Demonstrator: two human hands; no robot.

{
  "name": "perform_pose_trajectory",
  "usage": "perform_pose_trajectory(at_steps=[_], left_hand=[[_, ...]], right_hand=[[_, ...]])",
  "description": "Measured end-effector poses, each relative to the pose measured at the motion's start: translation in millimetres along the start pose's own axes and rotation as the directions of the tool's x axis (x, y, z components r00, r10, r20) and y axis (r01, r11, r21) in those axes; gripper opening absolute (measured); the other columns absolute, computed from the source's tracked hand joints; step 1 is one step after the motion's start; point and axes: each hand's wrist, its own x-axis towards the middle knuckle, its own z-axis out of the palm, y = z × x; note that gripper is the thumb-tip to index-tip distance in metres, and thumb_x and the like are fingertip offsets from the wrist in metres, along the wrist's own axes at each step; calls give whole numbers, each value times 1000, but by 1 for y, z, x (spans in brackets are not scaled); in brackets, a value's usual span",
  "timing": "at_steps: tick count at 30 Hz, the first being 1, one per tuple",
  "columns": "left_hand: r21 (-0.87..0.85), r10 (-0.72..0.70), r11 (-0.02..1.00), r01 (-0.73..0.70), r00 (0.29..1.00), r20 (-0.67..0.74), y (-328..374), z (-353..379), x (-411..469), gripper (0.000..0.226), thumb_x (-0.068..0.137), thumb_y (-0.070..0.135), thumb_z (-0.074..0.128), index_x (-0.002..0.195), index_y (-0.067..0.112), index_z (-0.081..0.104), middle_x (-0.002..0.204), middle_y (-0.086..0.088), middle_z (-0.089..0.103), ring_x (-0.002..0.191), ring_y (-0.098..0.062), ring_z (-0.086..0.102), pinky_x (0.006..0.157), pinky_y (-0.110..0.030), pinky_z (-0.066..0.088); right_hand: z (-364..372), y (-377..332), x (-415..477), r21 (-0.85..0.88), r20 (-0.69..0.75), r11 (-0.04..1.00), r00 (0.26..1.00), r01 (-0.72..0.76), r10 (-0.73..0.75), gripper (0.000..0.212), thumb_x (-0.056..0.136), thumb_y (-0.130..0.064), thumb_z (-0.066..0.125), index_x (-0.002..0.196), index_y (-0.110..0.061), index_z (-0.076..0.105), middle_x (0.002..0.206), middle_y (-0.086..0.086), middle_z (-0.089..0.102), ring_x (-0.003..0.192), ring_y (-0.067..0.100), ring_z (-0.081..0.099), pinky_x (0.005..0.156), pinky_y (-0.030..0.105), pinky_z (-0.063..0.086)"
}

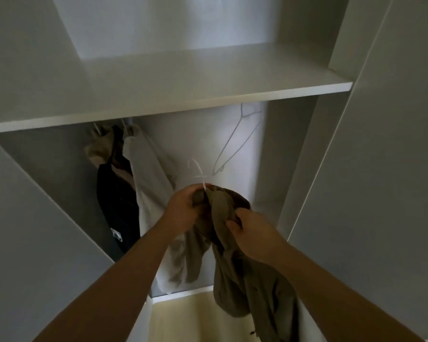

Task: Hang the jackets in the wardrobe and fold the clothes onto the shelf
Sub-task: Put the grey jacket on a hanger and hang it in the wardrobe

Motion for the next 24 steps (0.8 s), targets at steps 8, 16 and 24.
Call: perform_pose_trajectory(at_steps=[8, 16, 24], left_hand=[[-342, -375, 881, 325, 923, -90, -65, 6, 45, 38, 93, 11, 65, 124, 24, 49, 108, 2, 63, 106, -25, 63, 87, -34, 54], [-582, -438, 684, 440, 886, 154, -91, -19, 96, 52, 92, 51, 55, 138, 28, 53, 134, -1, 61, 115, -19, 62, 97, -38, 51], [-20, -226, 974, 226, 974, -15, -96, -32, 152, 26, 102, 37, 51, 93, 14, 62, 87, -2, 64, 84, -18, 60, 64, -13, 43]], right_hand=[[46, -24, 68, 198, -126, 974, 983, -108, 134, 24, 105, -34, 44, 84, -23, 48, 72, -10, 50, 64, 3, 51, 56, 7, 36], [74, -36, 131, 281, -121, 952, 979, -124, 163, 23, 106, -34, 42, 90, -18, 48, 77, -4, 53, 69, 8, 51, 73, 22, 44], [79, -32, 174, 354, 25, 935, 999, 10, -20, 20, 102, -38, 49, 92, -21, 46, 74, -10, 49, 65, 3, 49, 56, 6, 38]])
